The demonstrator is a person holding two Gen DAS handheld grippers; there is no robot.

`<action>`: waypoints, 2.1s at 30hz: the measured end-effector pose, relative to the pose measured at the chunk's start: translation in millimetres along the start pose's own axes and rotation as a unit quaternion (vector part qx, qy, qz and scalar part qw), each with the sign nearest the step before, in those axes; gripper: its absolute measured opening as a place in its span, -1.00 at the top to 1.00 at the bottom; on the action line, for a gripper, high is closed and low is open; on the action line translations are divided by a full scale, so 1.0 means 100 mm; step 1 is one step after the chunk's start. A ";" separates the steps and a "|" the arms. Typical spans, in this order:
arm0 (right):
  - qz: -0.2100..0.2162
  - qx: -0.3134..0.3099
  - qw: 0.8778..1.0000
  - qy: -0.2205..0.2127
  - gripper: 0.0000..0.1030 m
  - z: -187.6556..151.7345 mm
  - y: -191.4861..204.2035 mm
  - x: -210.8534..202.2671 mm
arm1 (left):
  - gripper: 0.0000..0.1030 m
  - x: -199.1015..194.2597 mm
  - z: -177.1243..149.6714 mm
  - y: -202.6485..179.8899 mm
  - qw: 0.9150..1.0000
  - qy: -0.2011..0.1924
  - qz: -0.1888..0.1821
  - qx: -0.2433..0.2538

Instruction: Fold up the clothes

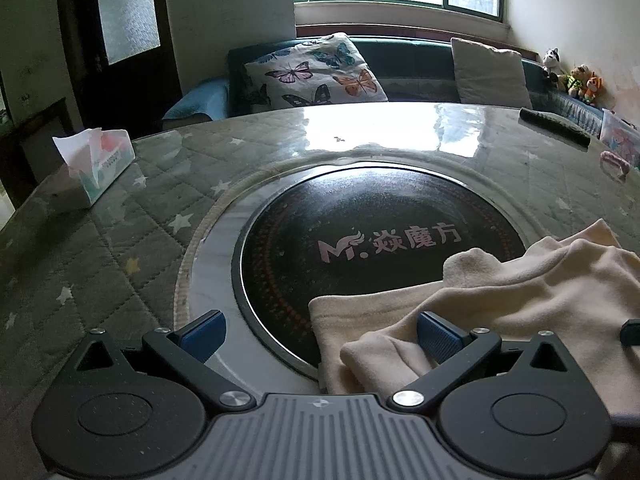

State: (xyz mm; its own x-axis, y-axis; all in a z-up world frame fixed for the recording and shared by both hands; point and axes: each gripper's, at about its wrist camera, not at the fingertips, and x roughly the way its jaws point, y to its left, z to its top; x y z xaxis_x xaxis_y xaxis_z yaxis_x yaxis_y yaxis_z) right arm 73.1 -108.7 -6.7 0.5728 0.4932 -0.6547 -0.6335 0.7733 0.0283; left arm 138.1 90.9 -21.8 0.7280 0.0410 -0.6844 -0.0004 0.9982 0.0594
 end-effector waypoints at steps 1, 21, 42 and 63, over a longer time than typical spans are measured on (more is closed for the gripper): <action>-0.002 0.007 1.000 0.001 -0.26 -0.01 -0.05 -0.01 | -1.00 -0.02 0.00 0.00 1.000 -0.001 0.001 0.000; -0.034 0.073 0.997 -0.007 0.10 0.24 -0.66 0.28 | -1.00 0.07 0.18 -0.26 0.999 -0.002 -0.003 0.033; -0.044 0.039 0.998 -0.008 0.02 -0.01 -0.42 -0.15 | -1.00 -0.29 -0.08 -0.23 1.000 -0.010 -0.008 0.024; -0.052 0.037 0.998 -0.010 -0.16 -0.28 -0.18 -0.28 | -1.00 -0.65 -0.52 -0.23 0.999 -0.030 0.005 0.010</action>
State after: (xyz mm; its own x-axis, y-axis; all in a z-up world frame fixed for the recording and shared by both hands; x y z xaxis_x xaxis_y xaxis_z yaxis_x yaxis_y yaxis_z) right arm 54.2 -147.7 -9.6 0.6432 0.4165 -0.6425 -0.5314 0.8469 0.0171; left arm 55.1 67.2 -16.6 0.7674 0.0478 -0.6394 0.0051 0.9967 0.0807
